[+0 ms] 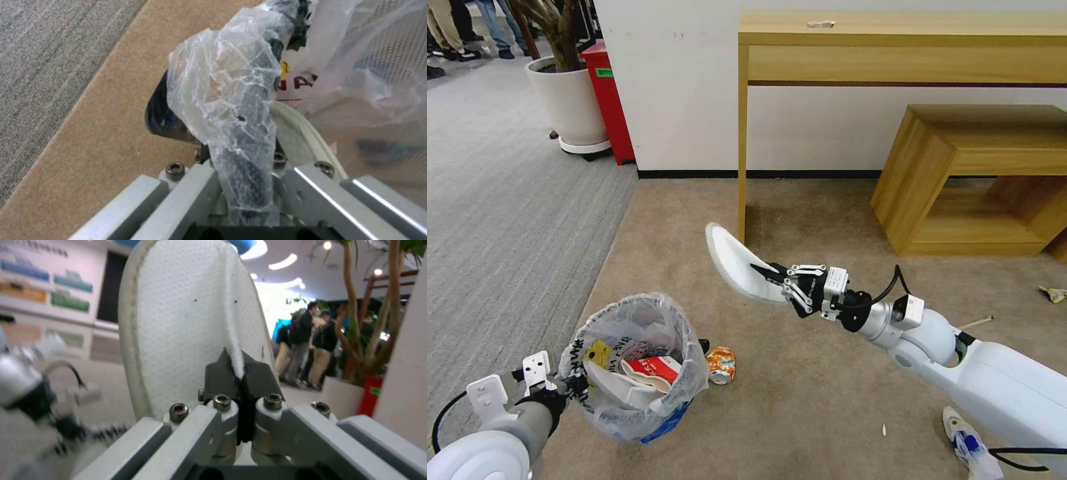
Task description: Pick up the trash bin and place the garbage on the floor into it.
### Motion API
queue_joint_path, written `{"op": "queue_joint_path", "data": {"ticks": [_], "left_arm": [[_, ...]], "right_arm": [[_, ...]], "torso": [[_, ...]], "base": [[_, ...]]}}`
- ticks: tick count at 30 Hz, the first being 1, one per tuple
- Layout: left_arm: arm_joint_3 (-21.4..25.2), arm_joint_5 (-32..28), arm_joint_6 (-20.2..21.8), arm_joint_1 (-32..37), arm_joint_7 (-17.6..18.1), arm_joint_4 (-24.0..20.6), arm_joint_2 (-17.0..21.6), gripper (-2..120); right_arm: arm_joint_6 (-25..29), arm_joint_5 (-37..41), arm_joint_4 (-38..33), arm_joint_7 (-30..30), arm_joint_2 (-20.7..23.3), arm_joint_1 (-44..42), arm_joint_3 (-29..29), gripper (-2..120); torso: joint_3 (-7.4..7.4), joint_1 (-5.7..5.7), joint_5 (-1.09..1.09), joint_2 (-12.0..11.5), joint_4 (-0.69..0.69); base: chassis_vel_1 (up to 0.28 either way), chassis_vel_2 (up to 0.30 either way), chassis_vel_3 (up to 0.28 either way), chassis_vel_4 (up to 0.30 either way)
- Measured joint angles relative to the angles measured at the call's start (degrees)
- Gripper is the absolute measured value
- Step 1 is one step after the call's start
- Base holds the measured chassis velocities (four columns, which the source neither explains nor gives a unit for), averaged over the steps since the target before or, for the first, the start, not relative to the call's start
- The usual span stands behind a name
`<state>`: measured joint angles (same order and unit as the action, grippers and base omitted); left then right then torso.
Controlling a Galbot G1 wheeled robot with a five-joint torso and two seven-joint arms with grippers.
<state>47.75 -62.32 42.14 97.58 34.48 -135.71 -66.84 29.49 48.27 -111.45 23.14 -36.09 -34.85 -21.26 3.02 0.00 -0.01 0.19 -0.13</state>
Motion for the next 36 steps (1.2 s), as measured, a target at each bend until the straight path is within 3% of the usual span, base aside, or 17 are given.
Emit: {"op": "queue_joint_path", "data": {"ticks": [9, 20, 36], "left_arm": [[-0.16, 0.43, 0.0, 0.13, -0.03, -0.06, -0.4, 1], [-0.19, 0.49, 0.0, -0.34, -0.1, 0.0, -0.25, 1], [-0.34, 0.03, 0.0, -0.68, -0.09, 0.12, -0.23, 1]], "right_arm": [[-0.67, 3.26, -2.54, -1.4, -3.4, 3.54, -4.61, 0], [-0.39, 6.11, -5.03, -2.78, -8.02, 10.59, -14.31, 0], [0.2, 7.52, -2.63, -3.12, -13.47, 17.14, -21.2, 0]], "torso": [[0.0, 0.0, 0.0, 0.0, 0.0], [0.0, 0.0, 0.0, 0.0, 0.0], [0.0, 0.0, 0.0, 0.0, 0.0]], "base": [[0.0, 0.0, 0.0, 0.0], [0.0, 0.0, 0.0, 0.0], [0.0, 0.0, 0.0, 0.0]]}}
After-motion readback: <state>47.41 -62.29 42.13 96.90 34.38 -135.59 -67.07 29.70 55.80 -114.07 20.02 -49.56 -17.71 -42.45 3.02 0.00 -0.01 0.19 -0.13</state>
